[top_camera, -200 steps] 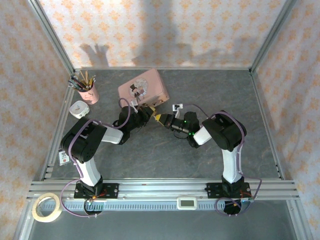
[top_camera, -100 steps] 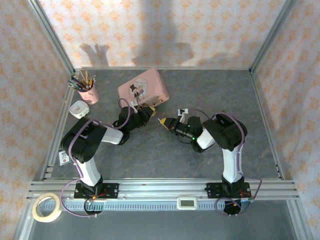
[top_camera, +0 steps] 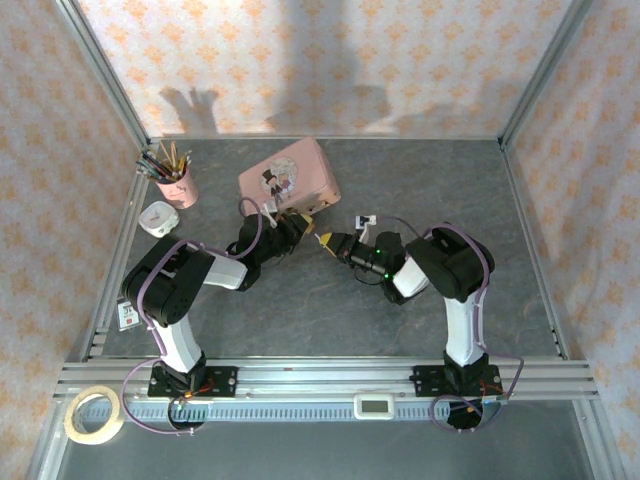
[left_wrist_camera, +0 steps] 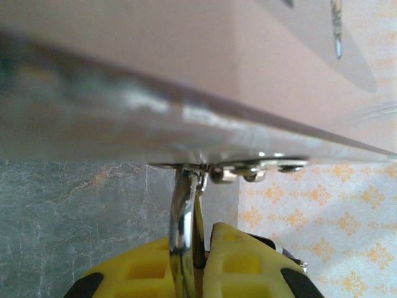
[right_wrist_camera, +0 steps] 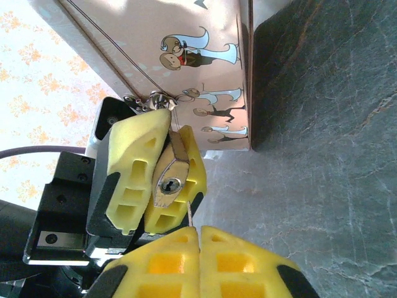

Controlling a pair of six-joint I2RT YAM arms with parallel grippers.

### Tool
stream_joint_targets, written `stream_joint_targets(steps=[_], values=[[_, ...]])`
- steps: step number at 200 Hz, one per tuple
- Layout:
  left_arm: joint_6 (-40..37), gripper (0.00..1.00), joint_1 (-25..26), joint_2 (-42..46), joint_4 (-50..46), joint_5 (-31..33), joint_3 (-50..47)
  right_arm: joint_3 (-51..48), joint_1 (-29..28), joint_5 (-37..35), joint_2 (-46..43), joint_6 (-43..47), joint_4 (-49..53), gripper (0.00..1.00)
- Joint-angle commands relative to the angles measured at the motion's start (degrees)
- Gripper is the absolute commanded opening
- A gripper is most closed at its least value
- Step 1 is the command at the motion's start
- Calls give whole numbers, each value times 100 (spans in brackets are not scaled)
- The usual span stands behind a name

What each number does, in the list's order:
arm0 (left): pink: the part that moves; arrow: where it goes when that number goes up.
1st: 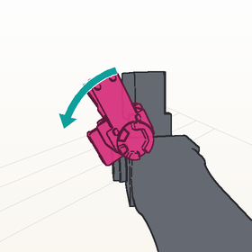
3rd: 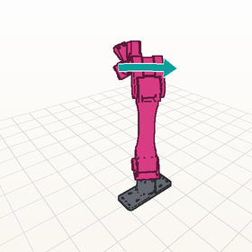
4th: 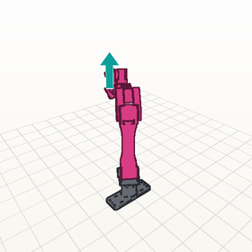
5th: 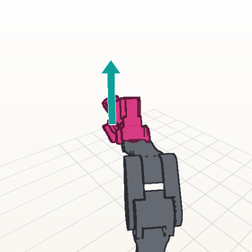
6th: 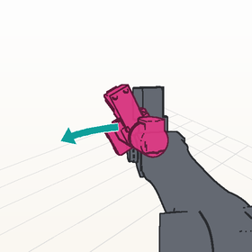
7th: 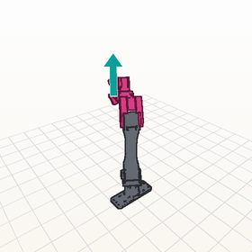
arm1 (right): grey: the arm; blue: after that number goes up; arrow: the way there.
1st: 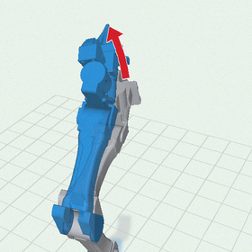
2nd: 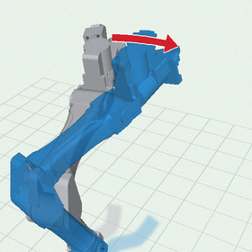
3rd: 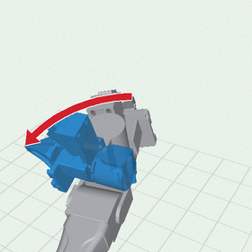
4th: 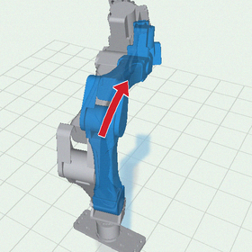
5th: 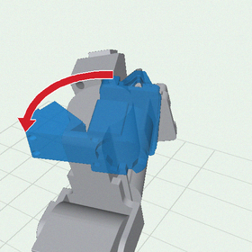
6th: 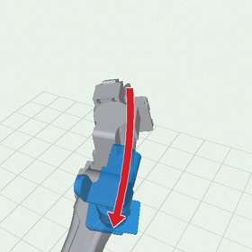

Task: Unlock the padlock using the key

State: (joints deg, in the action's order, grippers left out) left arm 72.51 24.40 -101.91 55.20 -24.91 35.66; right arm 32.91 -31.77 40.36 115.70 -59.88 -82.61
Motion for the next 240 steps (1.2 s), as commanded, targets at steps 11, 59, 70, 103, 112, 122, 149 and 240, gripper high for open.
stream_joint_targets(steps=[11,59,70,103,112,122,149,240], values=[[116,0,80,127,187,-81,-68,121,-22,102,-35,-81,-537,0],[116,0,91,117,229,-93,-68,182,-62,151,-23,-72,-546,0],[115,0,97,115,236,-104,-61,211,-70,154,7,-72,-555,0],[96,0,104,129,243,-102,-60,278,-93,201,68,-142,-601,0],[106,0,109,136,263,-111,-59,298,-97,209,86,-139,-600,0],[118,0,123,141,297,-126,-64,317,-93,202,123,-154,-599,0],[152,0,140,119,510,-301,-35,408,-80,240,215,-264,-669,0],[174,0,177,221,833,-717,-255,650,112,316,322,-836,-575,0]])
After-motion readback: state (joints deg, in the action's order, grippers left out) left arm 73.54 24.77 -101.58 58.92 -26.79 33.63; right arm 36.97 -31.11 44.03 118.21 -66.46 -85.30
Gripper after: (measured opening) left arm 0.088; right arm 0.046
